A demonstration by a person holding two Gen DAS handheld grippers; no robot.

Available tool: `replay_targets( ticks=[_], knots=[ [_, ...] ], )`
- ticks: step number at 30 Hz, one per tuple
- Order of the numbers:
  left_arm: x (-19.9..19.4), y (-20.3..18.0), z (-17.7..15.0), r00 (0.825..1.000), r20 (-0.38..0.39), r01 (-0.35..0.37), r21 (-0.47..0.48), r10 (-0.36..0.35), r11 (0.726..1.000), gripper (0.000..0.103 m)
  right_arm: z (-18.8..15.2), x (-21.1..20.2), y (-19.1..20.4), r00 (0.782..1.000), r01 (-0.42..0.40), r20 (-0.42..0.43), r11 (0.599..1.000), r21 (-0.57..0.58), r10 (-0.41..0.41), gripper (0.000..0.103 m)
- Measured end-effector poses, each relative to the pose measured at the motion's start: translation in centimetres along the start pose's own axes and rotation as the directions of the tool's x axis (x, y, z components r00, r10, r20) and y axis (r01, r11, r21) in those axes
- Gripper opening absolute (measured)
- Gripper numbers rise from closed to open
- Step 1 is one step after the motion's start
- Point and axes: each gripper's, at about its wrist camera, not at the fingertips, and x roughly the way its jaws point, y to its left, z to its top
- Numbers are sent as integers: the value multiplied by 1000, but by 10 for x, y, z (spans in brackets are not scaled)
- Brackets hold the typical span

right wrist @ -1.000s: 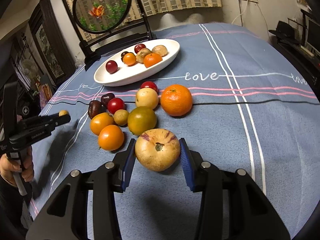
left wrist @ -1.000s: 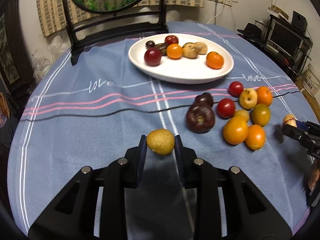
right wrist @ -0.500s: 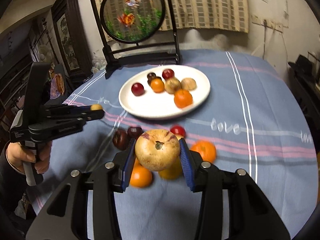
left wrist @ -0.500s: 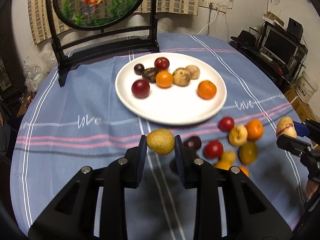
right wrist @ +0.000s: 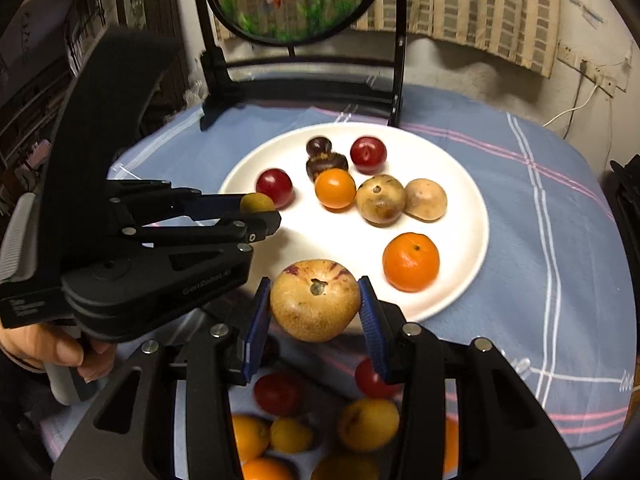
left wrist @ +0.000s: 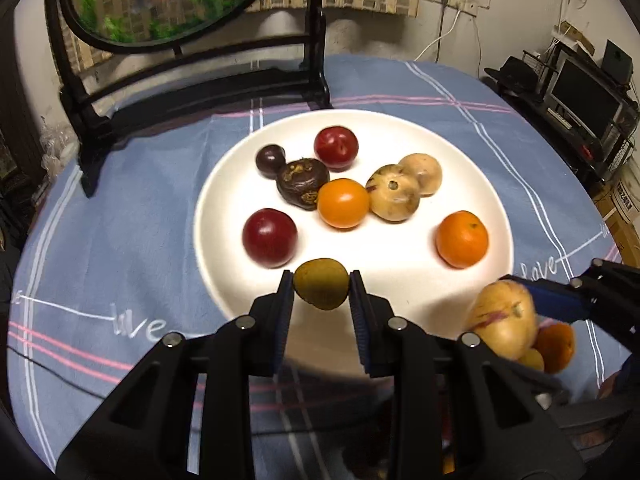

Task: Organize fruits
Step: 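Carry both fruits onto the white plate and open both tools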

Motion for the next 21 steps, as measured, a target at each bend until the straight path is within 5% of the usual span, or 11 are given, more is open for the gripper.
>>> replay_targets(
  ticks=[9,13,21],
  knots=[
    [33,1,15,1000,-22,12,-17,-12,1000,30,16,43,-16,999,24,-45,999,22,-23,47],
    [21,3,18,1000,26,3,-45,-2,999,70,16,34,-14,999,42,4,999,13,-42,54],
    [-26,7,-4,997,78,12,-22,-10,1000,70,1,-12,-29,998,-11,67,996,90,5,54]
  ],
)
